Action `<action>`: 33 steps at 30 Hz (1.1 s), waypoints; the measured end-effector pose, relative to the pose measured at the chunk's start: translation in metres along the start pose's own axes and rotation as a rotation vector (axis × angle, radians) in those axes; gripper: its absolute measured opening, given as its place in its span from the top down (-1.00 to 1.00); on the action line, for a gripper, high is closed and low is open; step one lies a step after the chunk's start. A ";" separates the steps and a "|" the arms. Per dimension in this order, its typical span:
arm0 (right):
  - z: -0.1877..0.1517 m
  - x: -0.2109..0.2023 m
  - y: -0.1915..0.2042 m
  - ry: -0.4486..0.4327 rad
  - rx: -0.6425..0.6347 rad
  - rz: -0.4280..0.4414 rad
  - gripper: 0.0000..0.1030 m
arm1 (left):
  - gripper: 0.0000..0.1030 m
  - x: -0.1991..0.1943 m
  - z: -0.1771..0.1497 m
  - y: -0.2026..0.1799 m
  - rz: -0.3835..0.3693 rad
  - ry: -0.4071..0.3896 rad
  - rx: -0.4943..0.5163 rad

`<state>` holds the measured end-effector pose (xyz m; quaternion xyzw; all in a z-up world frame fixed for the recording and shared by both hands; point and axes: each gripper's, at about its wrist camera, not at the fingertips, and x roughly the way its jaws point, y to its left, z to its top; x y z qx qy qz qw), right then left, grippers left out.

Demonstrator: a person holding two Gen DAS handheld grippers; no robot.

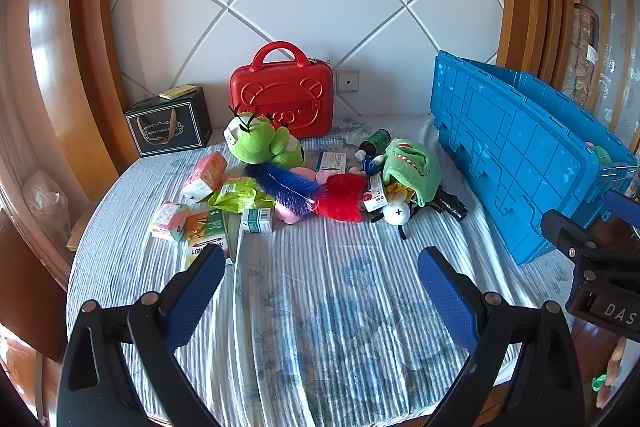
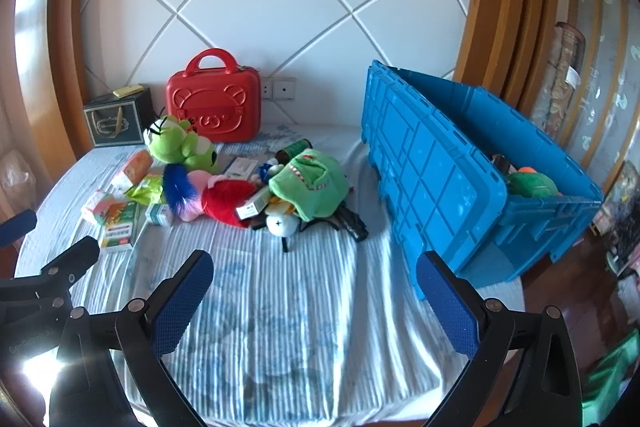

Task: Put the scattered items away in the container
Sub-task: 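Move both tools toward the medicine boxes on the table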

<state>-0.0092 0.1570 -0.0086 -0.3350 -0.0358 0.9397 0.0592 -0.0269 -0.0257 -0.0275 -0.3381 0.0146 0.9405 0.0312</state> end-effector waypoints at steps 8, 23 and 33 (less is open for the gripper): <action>0.022 0.045 0.009 0.028 -0.019 0.056 -0.99 | -0.91 0.035 0.014 0.003 0.054 0.039 -0.005; 0.056 0.197 0.026 0.214 -0.057 0.198 -1.00 | -0.91 0.132 0.008 0.111 0.222 0.217 -0.262; 0.029 0.254 0.101 0.328 -0.102 0.296 -0.98 | -0.91 0.204 -0.028 0.176 0.206 0.367 -0.295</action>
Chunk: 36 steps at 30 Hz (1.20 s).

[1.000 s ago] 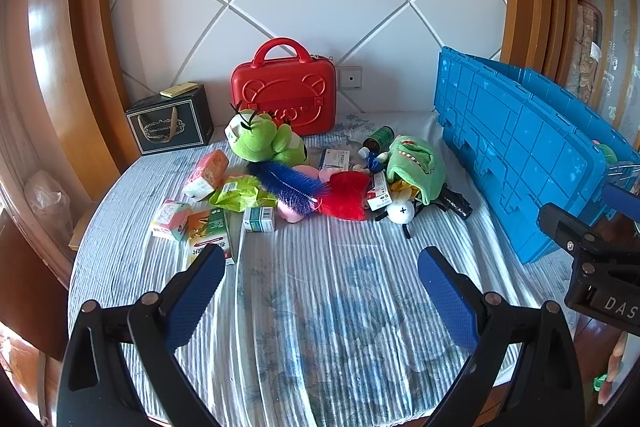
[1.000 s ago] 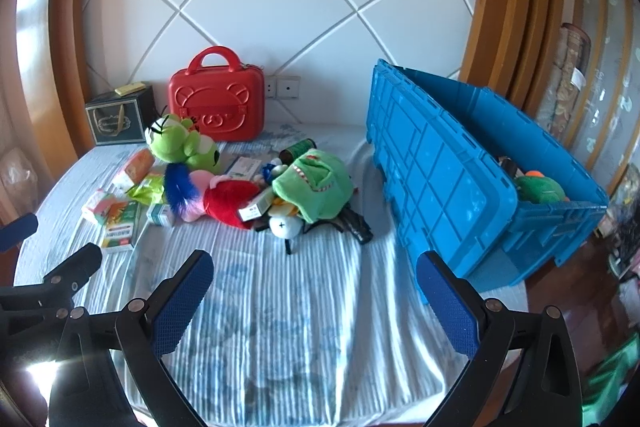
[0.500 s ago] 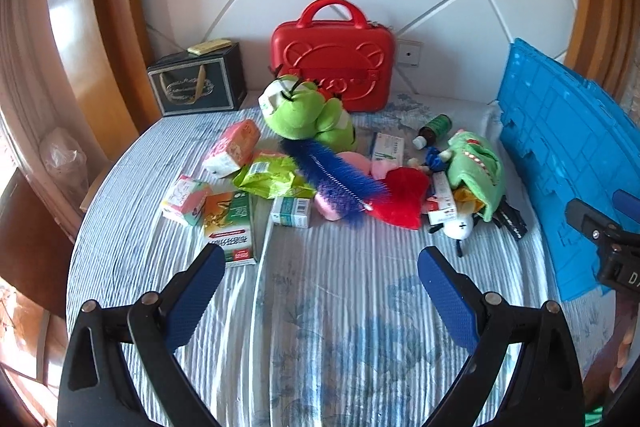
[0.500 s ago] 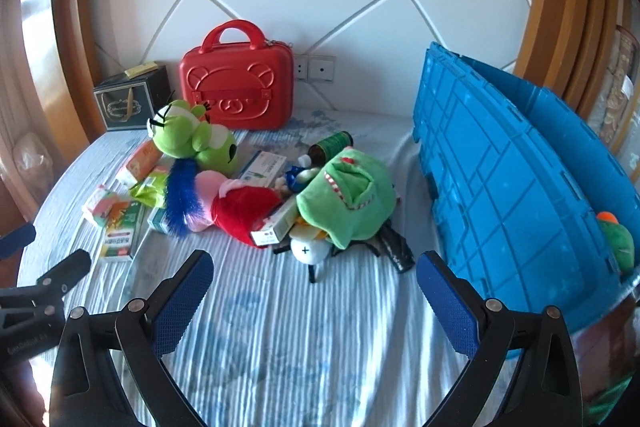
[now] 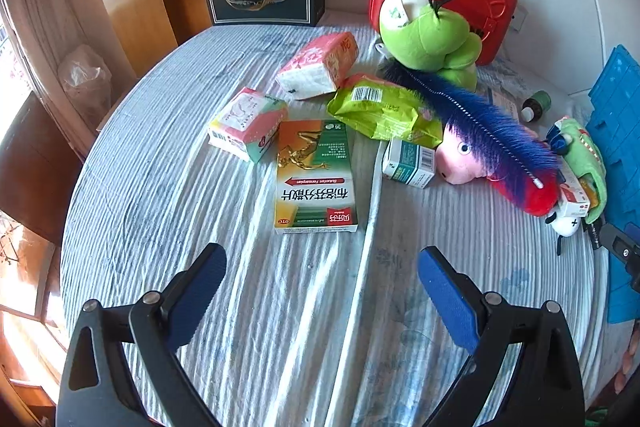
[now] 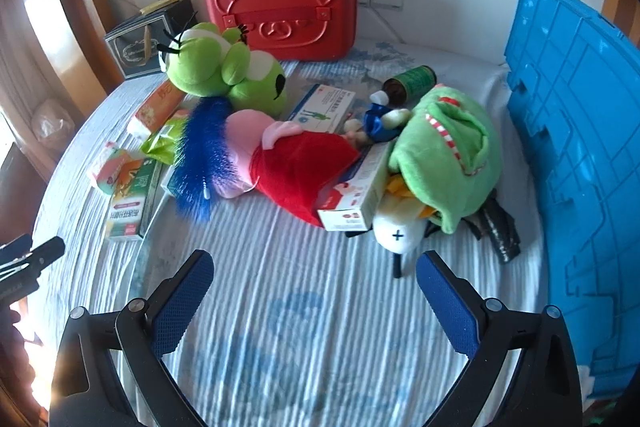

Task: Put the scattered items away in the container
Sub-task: 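Move both tools toward the medicine boxes on the table, then grasp the orange-green Bulofen box with left tool while right tool grasps the white-green Estazolam box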

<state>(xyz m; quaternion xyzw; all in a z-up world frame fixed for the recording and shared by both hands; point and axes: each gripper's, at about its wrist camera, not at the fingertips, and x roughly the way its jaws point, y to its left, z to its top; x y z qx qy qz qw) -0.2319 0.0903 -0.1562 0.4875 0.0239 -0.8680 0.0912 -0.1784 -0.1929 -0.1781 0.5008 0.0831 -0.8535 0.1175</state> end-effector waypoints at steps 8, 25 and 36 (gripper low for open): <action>0.009 0.066 0.070 0.086 -0.061 0.082 -0.49 | -0.89 0.069 0.028 0.012 -0.031 0.056 0.014; 0.051 0.160 0.141 0.159 -0.013 0.154 -0.49 | -0.89 0.161 0.054 0.018 -0.144 0.180 0.002; 0.058 0.209 0.148 0.245 0.050 0.149 -0.36 | -1.00 0.182 0.060 -0.011 -0.062 0.187 0.143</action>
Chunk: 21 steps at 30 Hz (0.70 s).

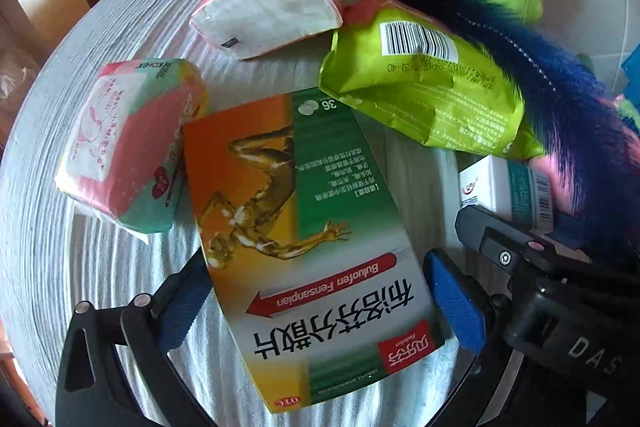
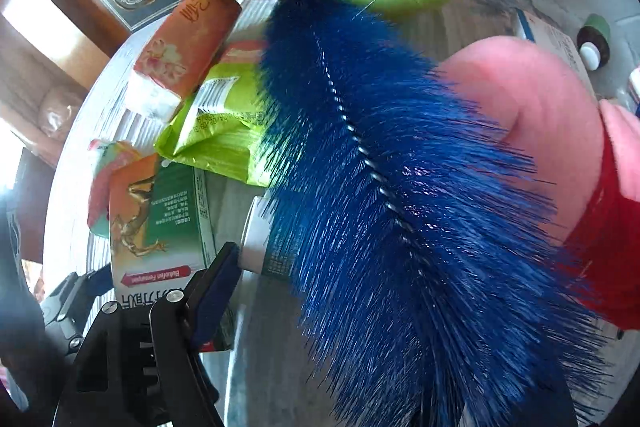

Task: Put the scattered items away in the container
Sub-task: 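Grasp the orange-green Bulofen box with left tool while right tool grasps the white-green Estazolam box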

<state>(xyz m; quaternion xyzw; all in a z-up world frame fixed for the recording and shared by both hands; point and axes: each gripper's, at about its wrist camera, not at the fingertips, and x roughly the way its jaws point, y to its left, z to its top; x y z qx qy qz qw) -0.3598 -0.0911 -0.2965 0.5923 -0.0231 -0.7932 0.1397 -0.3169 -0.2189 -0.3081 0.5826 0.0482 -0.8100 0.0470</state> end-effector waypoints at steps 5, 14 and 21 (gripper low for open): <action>-0.007 -0.004 -0.002 -0.003 -0.037 -0.027 -0.25 | -0.91 -0.002 -0.007 0.001 -0.017 -0.028 -0.004; -0.037 -0.029 -0.009 -0.028 -0.068 -0.021 -0.19 | -0.82 -0.026 -0.050 0.008 -0.017 -0.044 -0.028; -0.056 -0.082 -0.016 -0.096 -0.115 -0.010 -0.17 | -0.68 -0.091 -0.067 -0.021 0.018 -0.166 0.006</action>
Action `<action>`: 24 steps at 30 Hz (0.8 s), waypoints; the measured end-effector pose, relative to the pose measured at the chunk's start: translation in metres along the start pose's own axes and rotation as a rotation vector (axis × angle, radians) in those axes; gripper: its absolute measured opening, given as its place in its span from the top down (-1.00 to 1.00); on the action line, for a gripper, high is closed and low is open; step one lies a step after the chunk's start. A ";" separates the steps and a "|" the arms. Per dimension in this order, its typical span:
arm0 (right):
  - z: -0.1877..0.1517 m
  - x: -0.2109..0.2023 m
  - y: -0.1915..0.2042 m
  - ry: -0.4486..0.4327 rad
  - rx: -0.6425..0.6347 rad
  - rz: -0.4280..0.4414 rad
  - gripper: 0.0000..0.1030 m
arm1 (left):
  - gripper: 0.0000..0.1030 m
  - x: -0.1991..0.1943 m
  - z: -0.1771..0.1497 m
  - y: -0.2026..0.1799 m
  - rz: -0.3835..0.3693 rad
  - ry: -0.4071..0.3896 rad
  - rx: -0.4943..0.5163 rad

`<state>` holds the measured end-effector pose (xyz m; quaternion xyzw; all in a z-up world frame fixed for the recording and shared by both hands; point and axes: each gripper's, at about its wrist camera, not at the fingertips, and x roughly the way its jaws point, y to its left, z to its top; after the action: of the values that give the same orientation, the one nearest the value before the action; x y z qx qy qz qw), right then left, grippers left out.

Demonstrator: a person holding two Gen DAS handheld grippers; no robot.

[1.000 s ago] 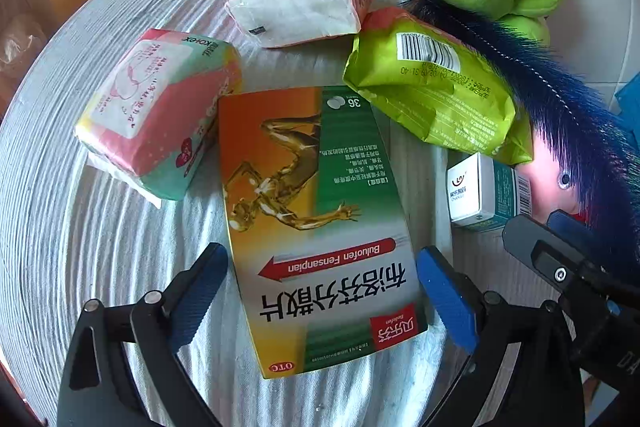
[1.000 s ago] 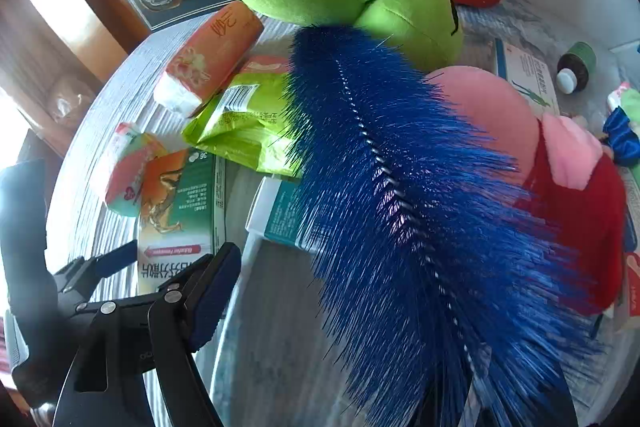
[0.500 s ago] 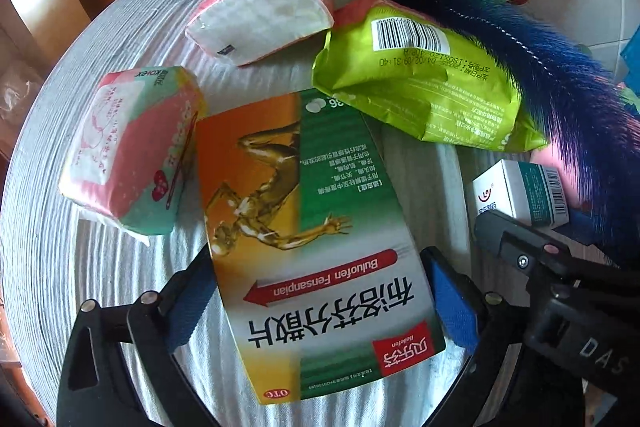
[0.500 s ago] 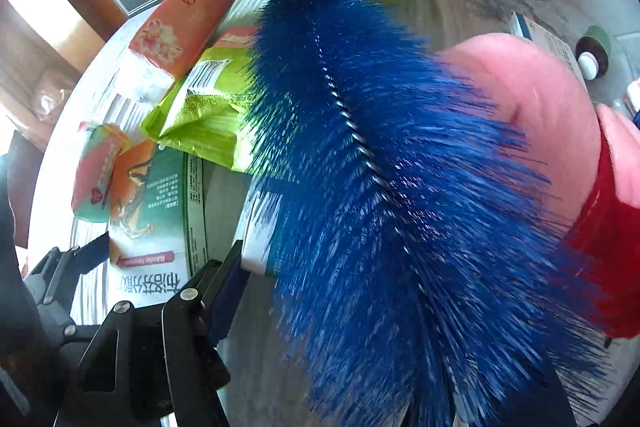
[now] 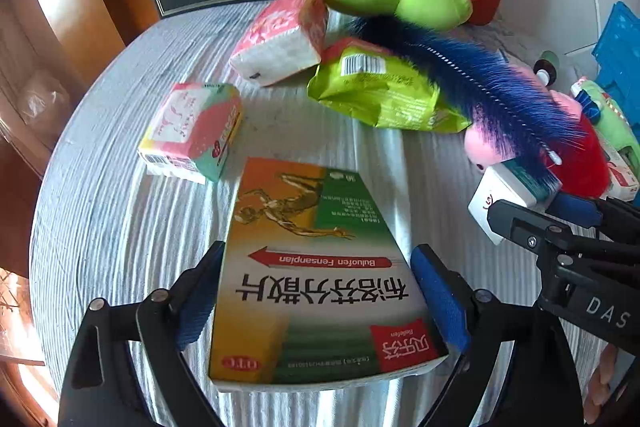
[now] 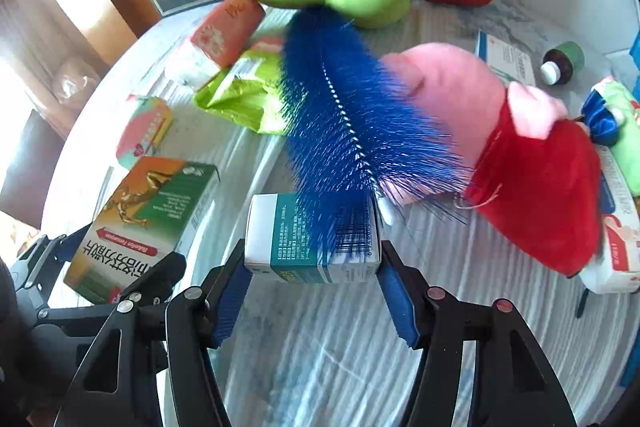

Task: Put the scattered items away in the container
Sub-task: 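Grasp the orange-green Bulofen box with left tool while right tool grasps the white-green Estazolam box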

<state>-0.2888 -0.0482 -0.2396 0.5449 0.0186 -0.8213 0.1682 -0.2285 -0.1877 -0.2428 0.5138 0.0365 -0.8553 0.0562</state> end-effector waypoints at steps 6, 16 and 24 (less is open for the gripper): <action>-0.013 -0.059 -0.015 -0.085 -0.038 0.010 -0.16 | 0.22 -0.037 0.005 -0.018 0.004 0.004 -0.050; -0.051 -0.059 -0.062 -0.018 -0.052 0.016 -0.16 | -0.33 -0.029 -0.020 -0.025 0.101 0.073 -0.132; -0.055 -0.021 -0.049 0.034 -0.074 0.025 -0.16 | -0.33 0.010 -0.024 0.002 0.040 0.122 -0.197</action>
<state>-0.2470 0.0154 -0.2505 0.5523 0.0449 -0.8085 0.1983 -0.2120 -0.1875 -0.2627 0.5575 0.1134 -0.8134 0.1211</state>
